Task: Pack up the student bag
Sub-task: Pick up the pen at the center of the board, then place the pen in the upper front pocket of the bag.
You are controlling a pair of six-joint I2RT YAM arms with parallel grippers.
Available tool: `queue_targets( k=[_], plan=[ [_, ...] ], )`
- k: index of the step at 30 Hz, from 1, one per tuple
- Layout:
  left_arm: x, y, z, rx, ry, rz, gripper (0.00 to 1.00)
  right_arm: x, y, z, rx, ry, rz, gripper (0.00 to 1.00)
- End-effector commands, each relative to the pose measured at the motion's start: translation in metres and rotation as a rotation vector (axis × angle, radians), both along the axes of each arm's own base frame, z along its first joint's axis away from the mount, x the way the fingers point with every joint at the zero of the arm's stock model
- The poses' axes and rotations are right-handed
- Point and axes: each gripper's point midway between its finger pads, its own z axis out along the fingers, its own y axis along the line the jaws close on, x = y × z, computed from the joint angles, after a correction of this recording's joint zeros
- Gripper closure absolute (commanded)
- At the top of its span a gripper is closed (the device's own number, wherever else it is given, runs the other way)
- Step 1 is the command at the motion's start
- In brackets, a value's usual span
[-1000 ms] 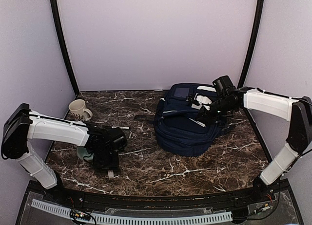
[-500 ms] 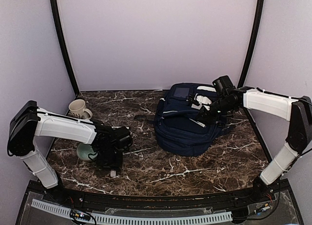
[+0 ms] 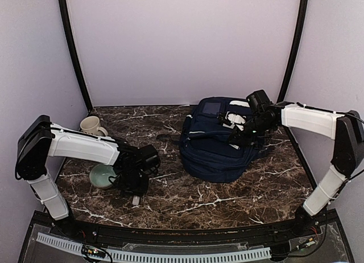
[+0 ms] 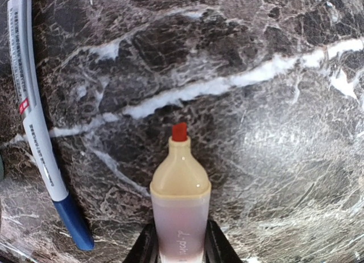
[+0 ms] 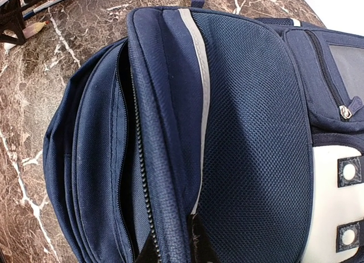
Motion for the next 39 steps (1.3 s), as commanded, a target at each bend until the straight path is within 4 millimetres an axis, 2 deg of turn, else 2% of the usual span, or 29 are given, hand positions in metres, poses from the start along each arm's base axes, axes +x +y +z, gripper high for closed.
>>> queue_targets(
  k=[1, 5, 12, 15, 20, 23, 27, 31, 34, 39],
  plan=[
    [0.011, -0.014, -0.017, -0.028, -0.022, -0.049, 0.77, -0.018, 0.016, 0.007, 0.075, 0.075, 0.072, 1.00],
    [0.022, -0.023, 0.009, -0.045, -0.066, -0.105, 0.78, -0.018, 0.016, 0.009, 0.078, 0.074, 0.075, 1.00],
    [0.053, -0.050, 0.087, -0.128, -0.226, -0.207, 0.80, -0.024, 0.020, 0.015, 0.102, 0.090, 0.102, 1.00],
    [0.070, -0.074, 0.127, -0.231, -0.340, -0.270, 0.81, -0.021, 0.020, 0.021, 0.104, 0.081, 0.089, 1.00],
    [0.096, -0.133, 0.189, -0.504, -0.551, -0.363, 0.83, -0.008, 0.021, 0.040, 0.119, 0.039, 0.041, 1.00],
    [0.105, -0.169, 0.215, -0.680, -0.654, -0.418, 0.83, 0.003, 0.019, 0.070, 0.125, -0.037, 0.004, 1.00],
    [0.111, -0.207, 0.233, -0.817, -0.756, -0.518, 0.83, 0.014, 0.014, 0.090, 0.104, -0.089, -0.043, 1.00],
    [0.117, -0.236, 0.246, -0.827, -0.853, -0.674, 0.82, 0.015, 0.011, 0.107, 0.106, -0.120, -0.056, 1.00],
    [0.111, -0.257, 0.244, -0.755, -0.922, -0.898, 0.82, 0.012, 0.008, 0.119, 0.110, -0.131, -0.069, 1.00],
    [0.110, -0.279, 0.236, -0.562, -1.012, -1.126, 0.83, 0.001, 0.003, 0.140, 0.136, -0.175, -0.066, 1.00]
  ],
)
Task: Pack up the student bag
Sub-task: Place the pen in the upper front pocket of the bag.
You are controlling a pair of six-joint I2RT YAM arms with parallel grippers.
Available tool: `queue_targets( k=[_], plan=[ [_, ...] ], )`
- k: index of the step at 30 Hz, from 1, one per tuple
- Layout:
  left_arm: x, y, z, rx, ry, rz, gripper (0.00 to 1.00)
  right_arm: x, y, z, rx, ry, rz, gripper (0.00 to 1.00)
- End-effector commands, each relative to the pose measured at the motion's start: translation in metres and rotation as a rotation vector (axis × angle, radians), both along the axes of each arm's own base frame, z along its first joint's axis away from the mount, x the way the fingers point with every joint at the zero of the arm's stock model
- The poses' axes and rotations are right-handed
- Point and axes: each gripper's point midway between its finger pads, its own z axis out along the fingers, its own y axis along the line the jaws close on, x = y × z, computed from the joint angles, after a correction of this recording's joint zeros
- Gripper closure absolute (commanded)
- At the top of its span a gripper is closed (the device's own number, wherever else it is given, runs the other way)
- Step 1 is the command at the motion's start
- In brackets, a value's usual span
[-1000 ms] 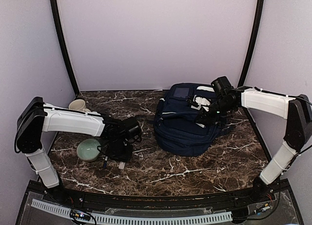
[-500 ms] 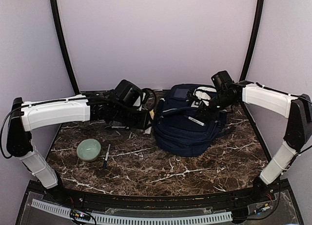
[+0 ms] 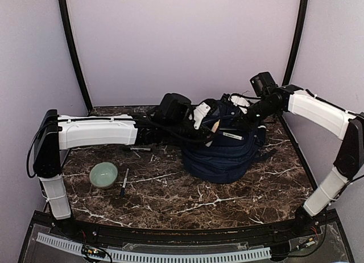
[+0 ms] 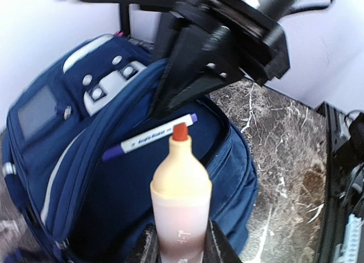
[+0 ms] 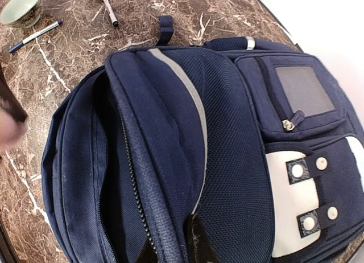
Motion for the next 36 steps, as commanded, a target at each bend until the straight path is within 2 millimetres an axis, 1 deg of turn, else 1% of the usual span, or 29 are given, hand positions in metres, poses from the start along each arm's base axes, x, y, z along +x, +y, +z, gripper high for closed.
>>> queue_targets(
  k=[1, 6, 7, 11, 13, 19, 21, 25, 28, 29, 32, 34, 36],
  plan=[
    [-0.002, -0.025, 0.026, 0.118, -0.325, -0.133, 0.83, -0.017, 0.007, 0.078, 0.136, -0.145, 0.037, 1.00],
    [0.005, -0.043, 0.011, 0.302, -0.526, -0.151, 0.83, -0.029, 0.008, 0.086, 0.155, -0.152, 0.072, 1.00],
    [0.005, -0.048, 0.005, 0.339, -0.558, -0.160, 0.83, -0.031, 0.008, 0.086, 0.159, -0.145, 0.081, 1.00],
    [0.009, -0.056, -0.007, 0.459, -0.710, -0.173, 0.83, -0.040, 0.010, 0.090, 0.171, -0.134, 0.117, 1.00],
    [0.011, -0.059, -0.014, 0.499, -0.738, -0.187, 0.83, -0.042, 0.010, 0.091, 0.173, -0.135, 0.124, 1.00],
    [0.006, -0.077, -0.045, 0.570, -0.769, -0.277, 0.83, -0.048, 0.011, 0.090, 0.188, -0.129, 0.140, 1.00],
    [0.012, -0.083, -0.051, 0.594, -0.790, -0.262, 0.83, -0.050, 0.012, 0.089, 0.197, -0.117, 0.149, 1.00],
    [0.041, -0.089, -0.061, 0.692, -0.854, -0.156, 0.81, -0.056, 0.014, 0.089, 0.212, -0.102, 0.171, 1.00],
    [0.058, -0.095, -0.064, 0.740, -0.908, -0.090, 0.77, -0.061, 0.015, 0.090, 0.221, -0.100, 0.189, 1.00],
    [0.062, -0.097, -0.068, 0.747, -0.916, -0.082, 0.75, -0.061, 0.015, 0.090, 0.223, -0.099, 0.191, 1.00],
    [0.070, -0.103, -0.064, 0.738, -0.948, -0.045, 0.66, -0.061, 0.015, 0.090, 0.223, -0.102, 0.188, 1.00],
    [0.074, -0.103, -0.061, 0.741, -0.972, -0.014, 0.58, -0.061, 0.014, 0.089, 0.217, -0.105, 0.182, 1.00],
    [0.076, -0.100, -0.057, 0.747, -0.977, 0.011, 0.54, -0.060, 0.013, 0.088, 0.213, -0.110, 0.175, 1.00]
  ],
)
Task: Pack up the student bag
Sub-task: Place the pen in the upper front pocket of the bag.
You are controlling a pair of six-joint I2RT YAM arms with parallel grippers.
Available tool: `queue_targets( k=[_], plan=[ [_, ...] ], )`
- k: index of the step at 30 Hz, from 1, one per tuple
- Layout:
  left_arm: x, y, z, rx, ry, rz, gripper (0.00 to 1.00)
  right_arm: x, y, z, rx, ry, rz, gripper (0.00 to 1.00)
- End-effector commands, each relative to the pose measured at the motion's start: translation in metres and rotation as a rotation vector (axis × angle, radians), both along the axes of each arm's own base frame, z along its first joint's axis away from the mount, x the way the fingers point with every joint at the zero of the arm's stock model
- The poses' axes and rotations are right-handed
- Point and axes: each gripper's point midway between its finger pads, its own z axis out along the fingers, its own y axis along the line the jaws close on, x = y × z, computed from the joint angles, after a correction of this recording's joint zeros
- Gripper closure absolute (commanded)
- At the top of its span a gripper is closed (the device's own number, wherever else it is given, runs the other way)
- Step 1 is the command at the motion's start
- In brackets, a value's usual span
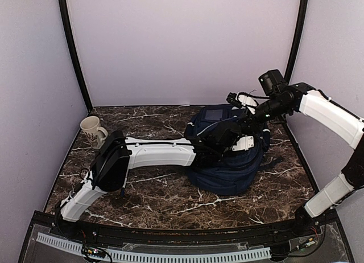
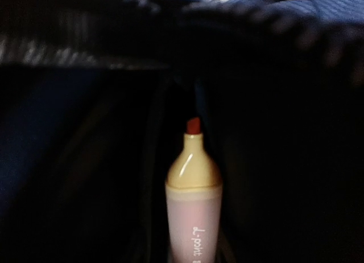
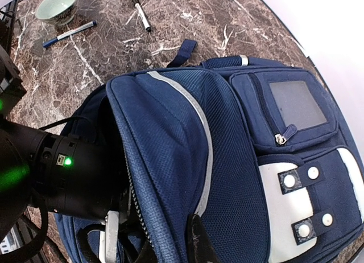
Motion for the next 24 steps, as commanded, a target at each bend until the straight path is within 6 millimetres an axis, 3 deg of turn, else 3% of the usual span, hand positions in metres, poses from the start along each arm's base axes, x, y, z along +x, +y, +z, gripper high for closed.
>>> queue_targets(
  k=[1, 6, 12, 18, 24],
  plan=[
    [0.010, 0.005, 0.012, 0.001, -0.067, 0.059, 0.53, -0.017, 0.019, 0.058, 0.175, -0.123, 0.097, 1.00],
    [-0.002, 0.014, 0.030, -0.034, -0.055, 0.059, 0.48, -0.002, 0.015, 0.053, 0.151, -0.141, 0.025, 1.00],
    [-0.044, 0.028, 0.072, -0.076, -0.166, 0.030, 0.44, 0.029, 0.001, 0.029, 0.105, -0.144, -0.112, 1.00],
    [-0.091, 0.041, 0.078, -0.115, -0.066, -0.030, 0.42, 0.038, 0.000, 0.015, 0.130, -0.097, -0.124, 1.00],
    [-0.131, 0.071, 0.070, -0.133, 0.057, -0.030, 0.42, 0.038, 0.003, 0.010, 0.153, -0.088, -0.107, 1.00]
  ],
)
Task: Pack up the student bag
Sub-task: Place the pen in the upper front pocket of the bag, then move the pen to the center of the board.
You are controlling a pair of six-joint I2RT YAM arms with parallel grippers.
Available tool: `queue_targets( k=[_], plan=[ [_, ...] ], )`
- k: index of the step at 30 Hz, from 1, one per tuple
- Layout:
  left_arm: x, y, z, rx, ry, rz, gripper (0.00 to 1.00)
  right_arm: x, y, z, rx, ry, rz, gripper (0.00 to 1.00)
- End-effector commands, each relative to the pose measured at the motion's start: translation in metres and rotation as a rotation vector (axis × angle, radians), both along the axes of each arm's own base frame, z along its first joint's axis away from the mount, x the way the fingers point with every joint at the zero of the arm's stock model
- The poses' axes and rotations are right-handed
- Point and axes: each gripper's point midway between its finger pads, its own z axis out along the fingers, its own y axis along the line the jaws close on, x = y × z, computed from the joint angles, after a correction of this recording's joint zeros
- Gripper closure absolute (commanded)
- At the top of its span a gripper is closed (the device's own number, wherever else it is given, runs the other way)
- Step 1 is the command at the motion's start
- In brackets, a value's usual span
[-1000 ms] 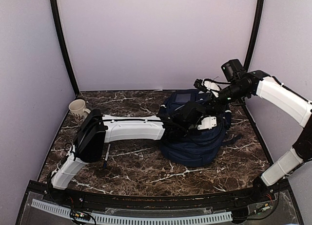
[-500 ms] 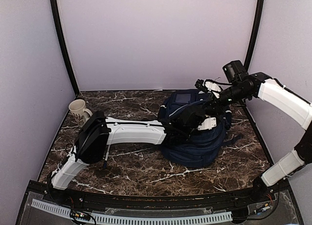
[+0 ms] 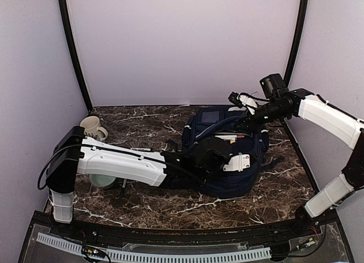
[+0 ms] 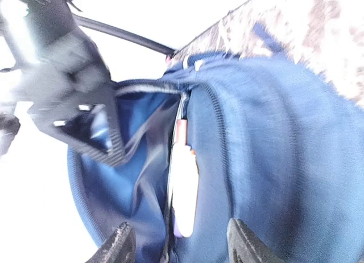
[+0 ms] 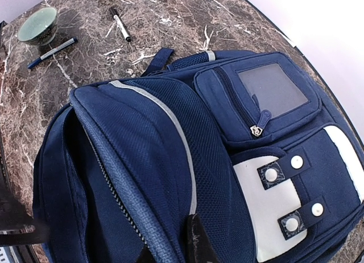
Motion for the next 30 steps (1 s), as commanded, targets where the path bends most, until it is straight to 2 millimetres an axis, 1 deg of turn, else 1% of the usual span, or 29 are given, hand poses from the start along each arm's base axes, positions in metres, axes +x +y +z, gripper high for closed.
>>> queue_targets(
  k=[1, 2, 4, 6, 7, 9, 10, 12, 13, 15, 16, 17, 19, 23, 26, 30],
  plan=[
    [-0.029, 0.031, 0.021, -0.101, 0.128, 0.023, 0.43, 0.018, 0.012, 0.016, 0.099, -0.092, 0.008, 1.00],
    [-0.036, 0.039, 0.027, -0.143, 0.181, 0.025, 0.43, 0.017, 0.013, 0.013, 0.102, -0.084, 0.013, 1.00],
    [-0.048, 0.055, 0.020, -0.197, 0.317, 0.052, 0.43, 0.016, 0.015, 0.005, 0.102, -0.067, 0.022, 1.00],
    [-0.055, 0.079, 0.006, -0.229, 0.440, 0.133, 0.43, 0.016, 0.015, -0.001, 0.096, -0.054, 0.027, 1.00],
    [-0.055, 0.092, -0.001, -0.256, 0.488, 0.197, 0.43, 0.015, 0.015, -0.004, 0.095, -0.050, 0.030, 1.00],
    [-0.056, 0.122, -0.022, -0.260, 0.571, 0.330, 0.44, 0.013, 0.016, -0.007, 0.097, -0.045, 0.039, 1.00],
    [-0.052, 0.140, -0.034, -0.276, 0.594, 0.432, 0.44, 0.012, 0.016, -0.009, 0.096, -0.044, 0.043, 1.00],
    [-0.042, 0.184, -0.059, -0.257, 0.600, 0.657, 0.43, 0.010, 0.016, -0.011, 0.099, -0.043, 0.051, 1.00],
    [-0.037, 0.210, -0.072, -0.242, 0.620, 0.785, 0.43, 0.009, 0.017, -0.012, 0.100, -0.040, 0.056, 1.00],
    [-0.033, 0.251, -0.095, -0.235, 0.681, 0.997, 0.44, 0.008, 0.017, -0.013, 0.102, -0.033, 0.062, 1.00],
    [-0.034, 0.267, -0.105, -0.234, 0.712, 1.075, 0.44, 0.007, 0.018, -0.014, 0.106, -0.028, 0.067, 1.00],
    [-0.035, 0.278, -0.112, -0.248, 0.742, 1.129, 0.44, 0.006, 0.018, -0.013, 0.111, -0.027, 0.068, 1.00],
    [-0.037, 0.292, -0.122, -0.283, 0.799, 1.191, 0.44, 0.003, 0.020, -0.013, 0.120, -0.019, 0.080, 1.00],
    [-0.036, 0.316, -0.133, -0.335, 0.893, 1.297, 0.41, 0.000, 0.020, -0.013, 0.124, -0.020, 0.084, 1.00],
    [-0.031, 0.325, -0.140, -0.347, 0.942, 1.335, 0.39, -0.001, 0.019, -0.013, 0.125, -0.021, 0.088, 1.00],
    [-0.019, 0.334, -0.142, -0.336, 0.938, 1.368, 0.36, -0.003, 0.019, -0.011, 0.127, -0.029, 0.091, 1.00]
  ],
)
